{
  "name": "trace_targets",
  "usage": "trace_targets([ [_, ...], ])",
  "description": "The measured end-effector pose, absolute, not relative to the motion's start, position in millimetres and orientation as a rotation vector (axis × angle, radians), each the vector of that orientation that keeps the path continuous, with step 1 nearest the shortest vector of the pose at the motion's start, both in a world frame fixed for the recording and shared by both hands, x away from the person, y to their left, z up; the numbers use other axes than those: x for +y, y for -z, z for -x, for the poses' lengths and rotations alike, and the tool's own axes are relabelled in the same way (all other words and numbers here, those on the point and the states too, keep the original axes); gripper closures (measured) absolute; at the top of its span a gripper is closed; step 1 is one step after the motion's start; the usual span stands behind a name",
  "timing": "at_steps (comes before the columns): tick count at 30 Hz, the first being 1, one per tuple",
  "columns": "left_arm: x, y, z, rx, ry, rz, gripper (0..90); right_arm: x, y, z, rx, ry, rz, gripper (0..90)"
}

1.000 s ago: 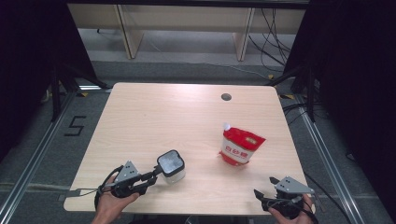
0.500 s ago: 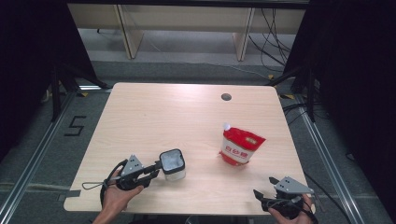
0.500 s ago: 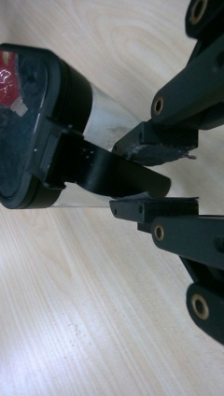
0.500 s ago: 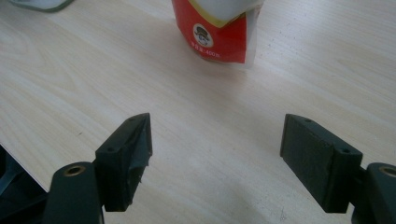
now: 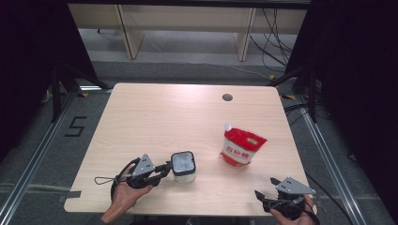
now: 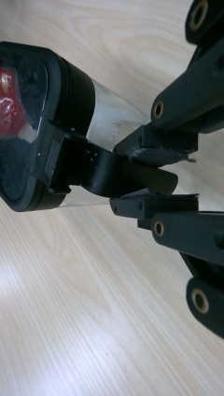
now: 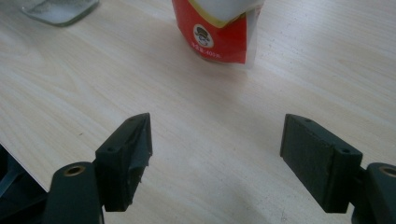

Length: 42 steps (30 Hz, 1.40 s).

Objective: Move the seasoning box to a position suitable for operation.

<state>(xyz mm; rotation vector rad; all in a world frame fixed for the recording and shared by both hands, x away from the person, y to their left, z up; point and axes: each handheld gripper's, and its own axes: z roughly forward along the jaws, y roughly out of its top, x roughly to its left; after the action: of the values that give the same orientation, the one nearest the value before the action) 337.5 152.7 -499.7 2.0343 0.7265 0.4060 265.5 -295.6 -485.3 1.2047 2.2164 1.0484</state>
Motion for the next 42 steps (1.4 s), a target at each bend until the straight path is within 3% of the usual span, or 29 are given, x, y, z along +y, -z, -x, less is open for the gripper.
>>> trace_targets([
  [15, 127.8, 499.3, -335.1, 0.573, -0.348, -2.077, 74.1, -298.1, 486.1, -268.2, 2.207, -1.055, -1.147, 26.1],
  [33, 124.1, 502.0, -334.7, 0.542, -0.247, -2.041, 72.6, -296.3, 487.4, -268.5, 2.241, -1.07, -1.152, 26.0],
  [36, 124.2, 502.9, -336.1, 0.565, -0.243, -2.045, 67.7, -297.1, 487.5, -268.4, 2.23, -1.06, -1.146, 26.0],
  [40, 128.9, 501.0, -337.4, 0.588, -0.231, -2.012, 44.9, -298.9, 488.6, -270.7, 2.233, -1.064, -1.122, 26.0],
  [42, 133.4, 498.9, -337.5, 0.597, -0.217, -1.992, 41.3, -298.9, 488.4, -270.6, 2.232, -1.064, -1.122, 26.0],
])
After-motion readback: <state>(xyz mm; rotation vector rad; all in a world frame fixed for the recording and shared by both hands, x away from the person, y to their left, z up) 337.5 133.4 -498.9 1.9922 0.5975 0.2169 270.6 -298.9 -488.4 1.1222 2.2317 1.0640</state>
